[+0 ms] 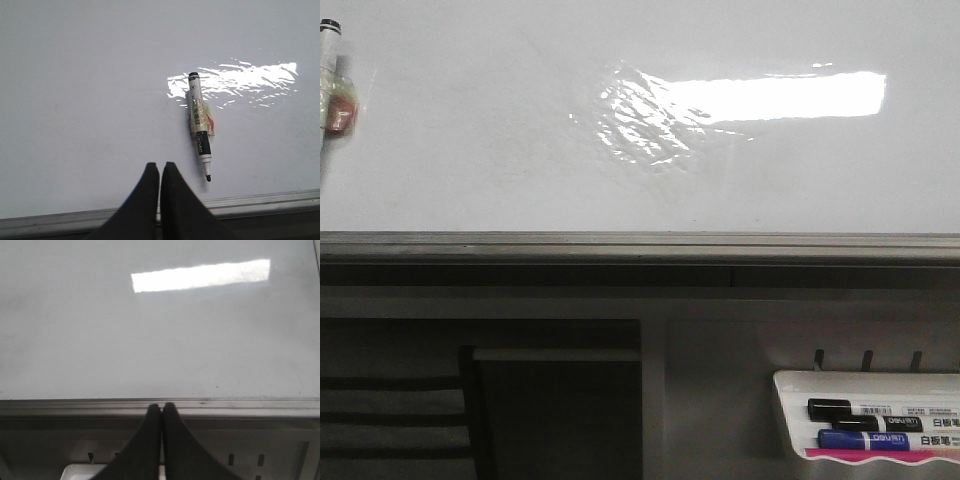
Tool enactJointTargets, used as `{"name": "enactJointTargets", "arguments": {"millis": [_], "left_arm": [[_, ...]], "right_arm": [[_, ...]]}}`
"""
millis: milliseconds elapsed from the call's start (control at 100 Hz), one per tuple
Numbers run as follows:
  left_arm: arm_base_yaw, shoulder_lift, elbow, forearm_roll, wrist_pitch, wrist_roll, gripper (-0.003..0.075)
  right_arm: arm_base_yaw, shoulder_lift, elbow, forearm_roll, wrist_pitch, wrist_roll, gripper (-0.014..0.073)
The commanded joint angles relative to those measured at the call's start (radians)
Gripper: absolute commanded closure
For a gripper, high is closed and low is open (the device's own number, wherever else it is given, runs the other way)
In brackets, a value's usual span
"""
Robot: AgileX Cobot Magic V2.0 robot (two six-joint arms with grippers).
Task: Write number 7 on whiteboard
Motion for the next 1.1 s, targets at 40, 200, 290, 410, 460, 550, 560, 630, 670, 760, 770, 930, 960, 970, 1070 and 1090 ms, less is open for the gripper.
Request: {"name": "enactJointTargets", "arguments": {"millis": [40, 200, 290, 410, 460, 550, 560, 630, 670, 760, 770, 930, 960, 970, 1070, 1090], "left_arm": [[0.002, -0.03, 0.034, 0.0, -0.078, 0.0, 0.0741], [0.002, -0.03, 0.034, 0.0, -0.078, 0.0, 0.0741], [0.002, -0.03, 0.034, 0.0, -0.078, 0.0, 0.0741], [0.002, -0.03, 0.034, 0.0, -0.078, 0.0, 0.0741], [0.002, -0.03, 0.034, 0.0, -0.078, 0.0, 0.0741], [0.002, -0.03, 0.034, 0.0, -0.078, 0.0, 0.0741], [0.002, -0.03, 0.034, 0.0, -0.078, 0.0, 0.0741], [0.002, -0.03, 0.034, 0.0, -0.078, 0.0, 0.0741], [0.002, -0.03, 0.034, 0.0, -0.078, 0.0, 0.0741], [0.002, -0.03, 0.034, 0.0, -0.078, 0.0, 0.0741], [0.002, -0.03, 0.034, 0.0, -0.078, 0.0, 0.0741], [0.002, -0.03, 0.034, -0.006, -0.08, 0.0, 0.0741], [0.002, -0.03, 0.034, -0.01, -0.08, 0.0, 0.0741], [0.002, -0.03, 0.034, -0.01, -0.082, 0.0, 0.0741], [0.002, -0.03, 0.026, -0.014, -0.087, 0.0, 0.0741], [0.002, -0.03, 0.02, -0.02, -0.087, 0.0, 0.0741]], "right_arm": [[-0.008, -0.02, 0.029, -0.005, -0.084, -0.005, 0.0665], [-0.008, -0.02, 0.029, -0.005, -0.084, -0.005, 0.0665], [-0.008, -0.02, 0.029, -0.005, -0.084, -0.005, 0.0665], [-0.008, -0.02, 0.029, -0.005, -0.084, -0.005, 0.0665], [-0.008, -0.02, 0.029, -0.005, -0.084, -0.005, 0.0665], [-0.008, -0.02, 0.029, -0.005, -0.084, -0.005, 0.0665], [-0.008, -0.02, 0.029, -0.005, -0.084, -0.005, 0.0665], [-0.008, -0.02, 0.029, -0.008, -0.089, -0.005, 0.0665], [-0.008, -0.02, 0.029, -0.01, -0.115, -0.005, 0.0665], [-0.008, -0.02, 0.029, -0.01, -0.147, -0.005, 0.0665], [-0.008, -0.02, 0.029, -0.01, -0.147, -0.005, 0.0665], [-0.008, -0.02, 0.029, -0.01, -0.149, -0.005, 0.0665], [-0.008, -0.02, 0.029, -0.01, -0.159, -0.005, 0.0665], [-0.008, -0.02, 0.029, -0.01, -0.166, -0.005, 0.0665], [-0.008, -0.02, 0.027, 0.007, -0.194, -0.005, 0.0665], [-0.008, -0.02, 0.022, 0.014, -0.196, -0.005, 0.0665]]}}
